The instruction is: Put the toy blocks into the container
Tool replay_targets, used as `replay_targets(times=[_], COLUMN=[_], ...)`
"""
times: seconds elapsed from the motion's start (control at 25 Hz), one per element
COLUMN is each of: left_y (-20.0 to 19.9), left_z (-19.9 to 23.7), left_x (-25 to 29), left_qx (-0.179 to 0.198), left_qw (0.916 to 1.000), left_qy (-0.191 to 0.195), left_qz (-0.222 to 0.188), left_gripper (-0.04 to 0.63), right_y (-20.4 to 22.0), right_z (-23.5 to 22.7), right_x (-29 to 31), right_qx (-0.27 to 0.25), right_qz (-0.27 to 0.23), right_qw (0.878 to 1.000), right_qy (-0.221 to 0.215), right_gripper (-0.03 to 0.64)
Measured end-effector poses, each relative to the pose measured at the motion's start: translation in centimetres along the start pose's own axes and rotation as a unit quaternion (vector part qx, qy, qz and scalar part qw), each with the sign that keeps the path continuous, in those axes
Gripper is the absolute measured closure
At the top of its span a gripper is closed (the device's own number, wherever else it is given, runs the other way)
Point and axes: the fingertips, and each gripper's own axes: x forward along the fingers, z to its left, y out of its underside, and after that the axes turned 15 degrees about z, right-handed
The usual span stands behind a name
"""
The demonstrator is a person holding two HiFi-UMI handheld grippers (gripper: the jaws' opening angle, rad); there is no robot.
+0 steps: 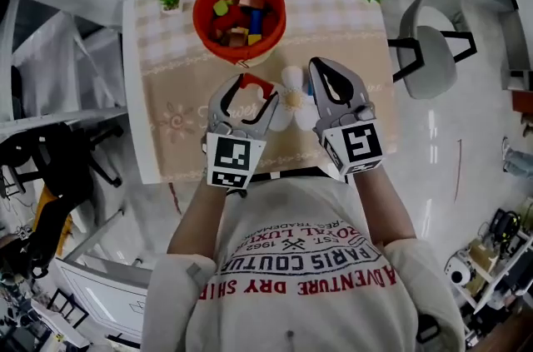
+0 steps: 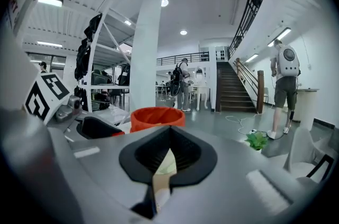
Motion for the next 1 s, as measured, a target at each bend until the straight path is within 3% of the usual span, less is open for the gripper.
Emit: replay_targets(times=[0.56, 0.72, 1.0], left_y=[-6.9, -8.0, -7.1], left_z=[6.7, 8.5, 10.4], left_x=[-3.7, -2.6, 0.6], left_qx=[-0.004, -0.007, -0.017], left_qw=[0.9916, 0.9909, 0.9935], left_qy=[-0.102, -0.109, -0.106], left_qz=[-0.08, -0.078, -0.04], left_gripper=[0.287, 0.287, 0.287], right_y=[-5.0, -5.0, -4.5], right_z=[0.2, 0.1, -0.5], right_x=[0.9, 1.7, 3.4], right_qx=[-0.039, -0.04, -0.033], right_qz=[-0.046, -0.037, -0.021], right_qw=[0.998, 0.998, 0.998], right_qy=[-0.034, -0.042, -0.046], right_gripper=[0.617, 0.617, 0.617])
